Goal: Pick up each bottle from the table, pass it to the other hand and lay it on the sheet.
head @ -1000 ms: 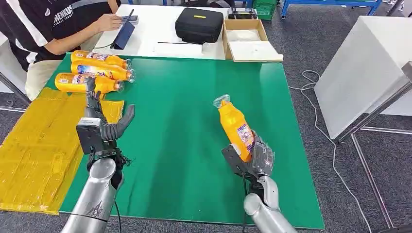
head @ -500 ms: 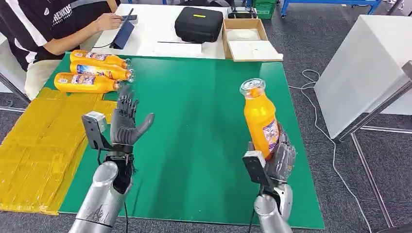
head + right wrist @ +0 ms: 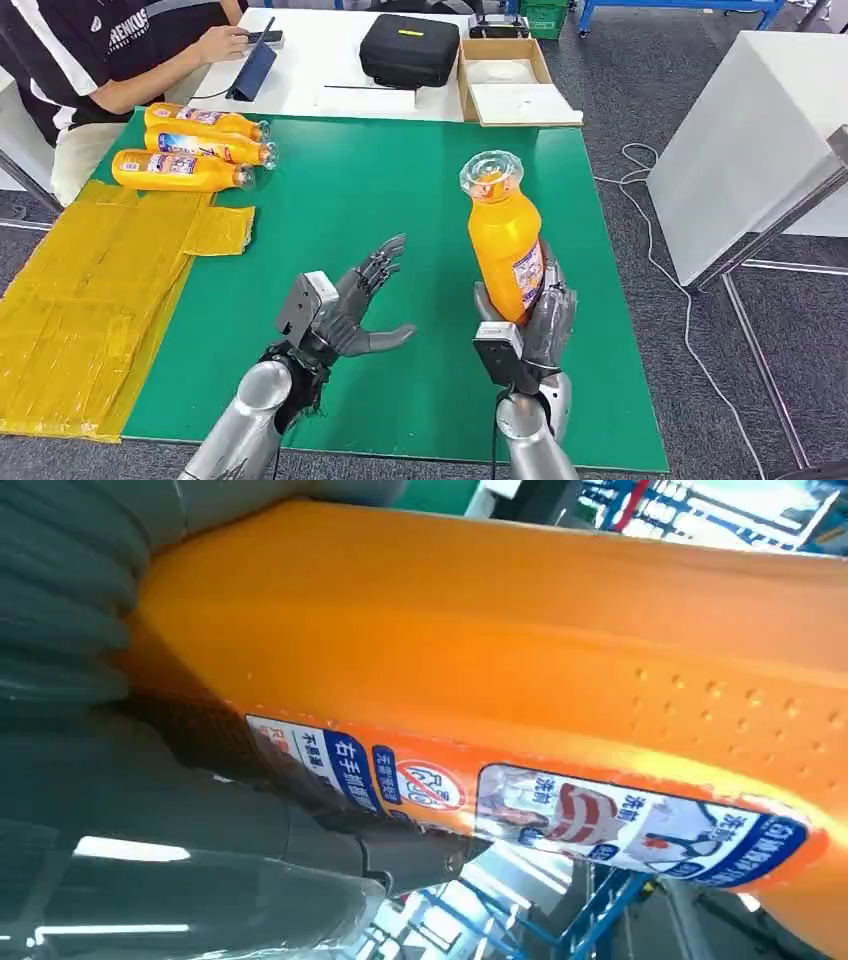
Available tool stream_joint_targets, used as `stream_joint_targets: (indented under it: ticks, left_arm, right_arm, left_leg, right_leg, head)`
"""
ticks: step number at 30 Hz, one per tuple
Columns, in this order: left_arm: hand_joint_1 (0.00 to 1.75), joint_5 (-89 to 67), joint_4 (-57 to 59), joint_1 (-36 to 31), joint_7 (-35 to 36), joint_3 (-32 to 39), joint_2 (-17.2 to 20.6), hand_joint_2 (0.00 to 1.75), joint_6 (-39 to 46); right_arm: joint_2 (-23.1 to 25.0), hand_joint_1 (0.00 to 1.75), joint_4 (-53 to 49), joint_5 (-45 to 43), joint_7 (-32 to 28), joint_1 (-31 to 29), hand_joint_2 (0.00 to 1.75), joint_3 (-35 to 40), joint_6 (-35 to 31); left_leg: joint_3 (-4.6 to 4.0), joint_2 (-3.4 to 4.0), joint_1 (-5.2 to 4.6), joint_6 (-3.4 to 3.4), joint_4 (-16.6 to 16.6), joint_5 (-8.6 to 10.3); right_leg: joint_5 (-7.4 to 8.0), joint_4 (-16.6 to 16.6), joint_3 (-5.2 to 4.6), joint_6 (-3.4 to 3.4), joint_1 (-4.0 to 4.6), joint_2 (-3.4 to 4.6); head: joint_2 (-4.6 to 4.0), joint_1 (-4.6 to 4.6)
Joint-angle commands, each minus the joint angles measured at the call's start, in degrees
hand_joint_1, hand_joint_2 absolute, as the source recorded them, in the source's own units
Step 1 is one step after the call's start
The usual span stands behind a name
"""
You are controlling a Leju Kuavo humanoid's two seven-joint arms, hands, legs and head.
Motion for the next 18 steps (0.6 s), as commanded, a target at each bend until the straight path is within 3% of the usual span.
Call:
stream_joint_targets:
  ticks: [1,14,18]
  left_arm:
    - [0.0,0.25,3.82,-1.57,0.62,-5.42,0.7,1.75,-0.87]
    - [0.0,1.15,5.16,-2.81,0.67,-6.36,-0.15,1.75,-1.07]
    - [0.0,4.05,5.6,-4.07,0.6,-6.26,-0.8,1.75,-0.7]
  right_arm:
    - [-0.62,1.75,3.85,1.11,1.08,-3.85,1.75,3.93,-2.38]
    - [0.27,1.75,4.72,3.55,1.68,-4.49,1.75,4.54,-2.38]
    - [1.56,1.75,7.12,7.81,1.64,-4.62,1.75,3.77,-2.38]
  left_leg:
    - [0.1,0.0,0.0,-0.1,-0.03,-0.02]
    - [0.07,-0.01,0.03,-0.08,-0.02,-0.01]
    - [0.17,-0.02,0.02,-0.15,-0.01,-0.04]
  right_leg:
    - [-0.02,-0.01,0.09,-0.02,-0.01,-0.01]
    - [-0.01,-0.02,0.07,-0.02,0.02,-0.02]
    - [-0.05,0.0,0.16,-0.03,0.01,-0.04]
  head:
    - [0.0,0.0]
    - [0.0,0.0]
    - [0.0,0.0]
